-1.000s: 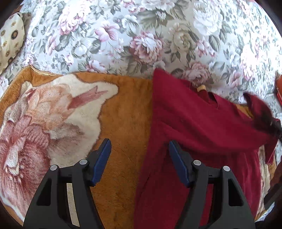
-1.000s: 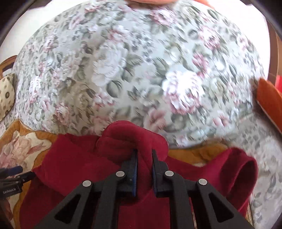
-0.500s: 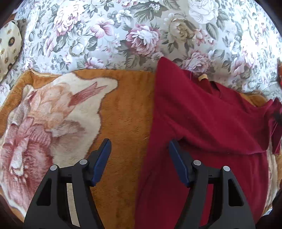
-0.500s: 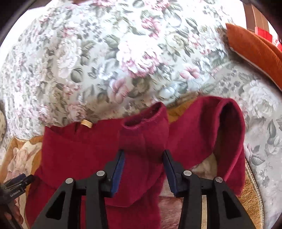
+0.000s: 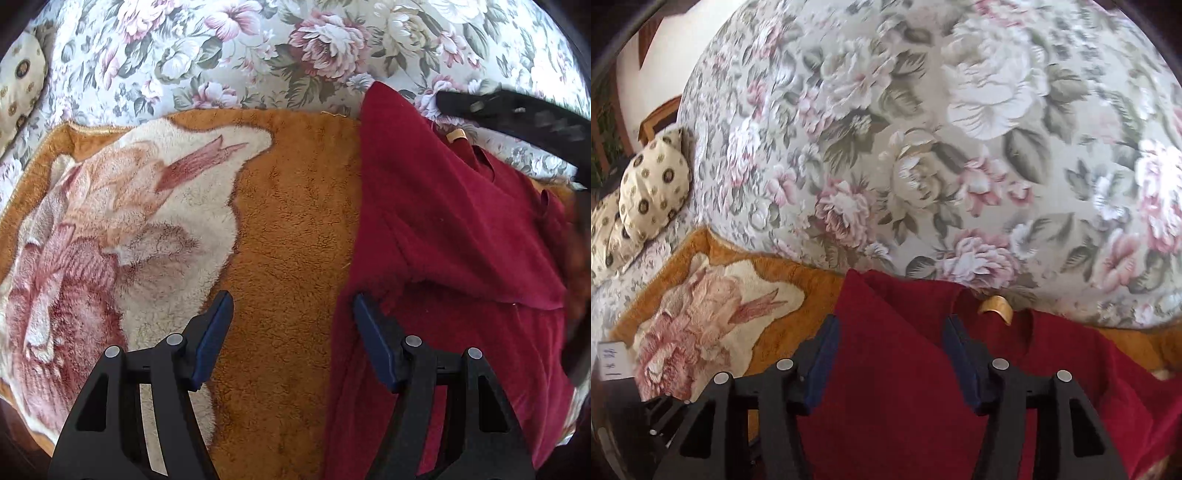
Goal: Fold small clothes
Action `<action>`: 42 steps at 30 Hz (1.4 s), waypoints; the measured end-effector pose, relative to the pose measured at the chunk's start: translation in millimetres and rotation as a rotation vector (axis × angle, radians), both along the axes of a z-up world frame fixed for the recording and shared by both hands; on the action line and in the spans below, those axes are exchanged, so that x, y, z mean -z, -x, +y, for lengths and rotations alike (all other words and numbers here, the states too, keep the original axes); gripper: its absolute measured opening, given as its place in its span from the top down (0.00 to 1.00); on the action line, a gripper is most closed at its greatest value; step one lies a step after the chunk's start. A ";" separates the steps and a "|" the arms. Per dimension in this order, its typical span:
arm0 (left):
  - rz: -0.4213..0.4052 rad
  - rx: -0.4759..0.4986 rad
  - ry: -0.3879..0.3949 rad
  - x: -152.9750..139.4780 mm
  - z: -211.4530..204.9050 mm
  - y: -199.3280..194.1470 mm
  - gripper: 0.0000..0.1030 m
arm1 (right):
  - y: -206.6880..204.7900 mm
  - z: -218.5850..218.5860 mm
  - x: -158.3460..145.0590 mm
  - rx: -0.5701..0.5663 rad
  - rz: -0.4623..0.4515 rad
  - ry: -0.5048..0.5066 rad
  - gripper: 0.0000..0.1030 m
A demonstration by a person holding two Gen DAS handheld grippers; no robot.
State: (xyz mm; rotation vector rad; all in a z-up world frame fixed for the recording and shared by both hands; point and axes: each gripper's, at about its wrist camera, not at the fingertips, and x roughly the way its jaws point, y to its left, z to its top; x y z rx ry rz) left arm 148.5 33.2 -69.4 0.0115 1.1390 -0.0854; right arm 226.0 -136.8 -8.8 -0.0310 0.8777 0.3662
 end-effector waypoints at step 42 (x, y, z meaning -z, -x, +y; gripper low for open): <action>-0.011 -0.025 0.175 -4.0 -13.4 -14.0 0.34 | 60.0 -109.3 1.3 0.238 -0.040 0.225 0.93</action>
